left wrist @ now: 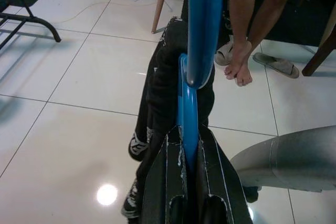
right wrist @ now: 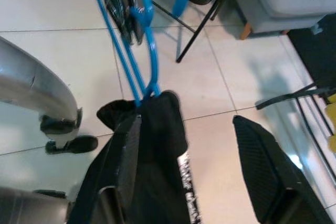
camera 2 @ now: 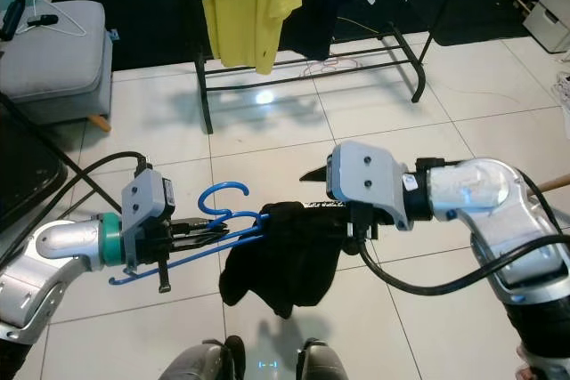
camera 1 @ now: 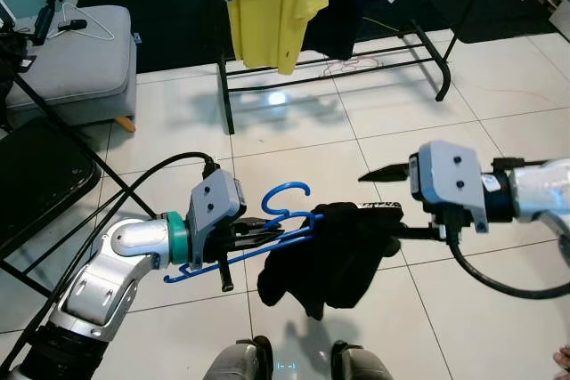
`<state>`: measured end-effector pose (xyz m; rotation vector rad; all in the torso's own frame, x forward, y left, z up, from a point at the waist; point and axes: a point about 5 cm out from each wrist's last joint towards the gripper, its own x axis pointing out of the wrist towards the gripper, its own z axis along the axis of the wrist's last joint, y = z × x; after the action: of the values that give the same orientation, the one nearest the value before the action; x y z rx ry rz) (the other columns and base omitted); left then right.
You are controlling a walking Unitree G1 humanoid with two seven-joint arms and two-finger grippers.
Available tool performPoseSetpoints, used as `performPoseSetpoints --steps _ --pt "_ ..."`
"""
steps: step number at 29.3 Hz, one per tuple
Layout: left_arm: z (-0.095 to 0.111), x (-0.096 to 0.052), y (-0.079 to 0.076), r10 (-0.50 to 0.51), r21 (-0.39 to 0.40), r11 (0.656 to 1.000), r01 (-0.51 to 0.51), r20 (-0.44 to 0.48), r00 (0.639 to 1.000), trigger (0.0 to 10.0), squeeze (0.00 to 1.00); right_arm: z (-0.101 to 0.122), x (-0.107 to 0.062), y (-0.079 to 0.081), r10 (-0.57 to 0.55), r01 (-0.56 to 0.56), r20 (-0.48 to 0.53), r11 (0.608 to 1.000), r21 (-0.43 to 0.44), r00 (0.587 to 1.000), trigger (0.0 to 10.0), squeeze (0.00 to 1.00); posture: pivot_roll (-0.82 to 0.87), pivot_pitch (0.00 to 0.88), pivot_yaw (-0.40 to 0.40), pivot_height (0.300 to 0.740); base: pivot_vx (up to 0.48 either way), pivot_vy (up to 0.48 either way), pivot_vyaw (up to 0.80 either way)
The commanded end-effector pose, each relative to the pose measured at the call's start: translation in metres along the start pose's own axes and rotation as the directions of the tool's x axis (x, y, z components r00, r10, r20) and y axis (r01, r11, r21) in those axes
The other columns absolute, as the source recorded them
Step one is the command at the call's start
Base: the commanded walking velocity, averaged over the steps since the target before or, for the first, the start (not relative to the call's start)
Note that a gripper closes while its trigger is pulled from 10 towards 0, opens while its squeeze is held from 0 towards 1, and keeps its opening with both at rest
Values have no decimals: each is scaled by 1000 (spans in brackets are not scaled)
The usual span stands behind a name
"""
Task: Hang hanger
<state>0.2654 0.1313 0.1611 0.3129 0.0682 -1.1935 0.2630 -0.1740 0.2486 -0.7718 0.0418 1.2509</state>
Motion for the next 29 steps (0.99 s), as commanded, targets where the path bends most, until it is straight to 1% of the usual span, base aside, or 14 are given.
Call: performPoseSetpoints --steps 1,4,5,6,10,12,14,15,20,21,23,27,28,29 --pt "4 -2 -2 -13 4 1000 13 27 1000 10000 0 3 0 1 11 -11 17 1000 5 1000 10000 1000 -110 116 110 740 0 0 0" --pt "6 0 -3 -24 3 1000 24 31 999 10000 0 -3 0 4 55 -62 60 992 108 997 10000 1000 -112 116 113 740 0 0 0" --pt "6 0 -3 -24 3 1000 24 31 999 10000 0 -3 0 4 55 -62 60 992 108 997 10000 1000 -112 116 113 740 0 0 0" --pt "7 1 -2 -25 4 1000 25 34 999 10000 0 -8 1 6 78 -85 57 988 132 995 10000 0 -105 113 116 740 0 0 0" --pt "9 1 0 -25 3 1000 25 39 999 10000 0 -24 4 9 132 -135 27 973 186 991 10000 0 -102 113 116 740 0 0 0" --pt "9 1 0 -25 3 1000 25 39 999 10000 0 -24 4 9 132 -135 27 973 186 991 10000 0 -102 113 116 740 0 0 0" --pt "9 1 0 -25 3 1000 25 39 999 10000 0 -28 5 9 138 -138 14 972 192 990 10000 0 -101 113 116 740 0 0 0" --pt "10 0 0 -25 2 1000 25 39 999 10000 0 -35 8 10 150 -147 0 968 204 989 10000 0 -99 113 117 740 0 0 0" --pt "10 0 0 -25 0 1000 25 40 999 10000 0 -44 14 12 172 -163 -21 962 220 985 10000 0 -97 113 118 740 0 0 0" --pt "10 0 0 -26 0 1000 26 41 999 10000 0 -49 18 12 171 -158 -40 963 218 984 10000 0 -97 113 118 740 0 0 0" --pt "12 0 0 -23 -2 1000 23 46 999 10000 0 -56 32 3 87 -74 -72 985 157 994 10000 0 -86 111 115 740 0 0 0" --pt "13 -1 -1 -22 -4 1000 22 49 999 10000 0 -56 40 -1 55 -48 -57 992 119 997 10000 0 -84 110 114 740 0 0 0" --pt "13 -1 -1 -23 -5 1000 23 51 998 10000 0 -55 46 -2 50 -45 -37 992 119 998 10000 0 -77 109 111 740 0 0 0" --pt "13 -1 -1 -23 -5 1000 23 51 998 10000 0 -55 46 -2 50 -45 -37 992 119 998 10000 0 -77 109 111 740 0 0 0"
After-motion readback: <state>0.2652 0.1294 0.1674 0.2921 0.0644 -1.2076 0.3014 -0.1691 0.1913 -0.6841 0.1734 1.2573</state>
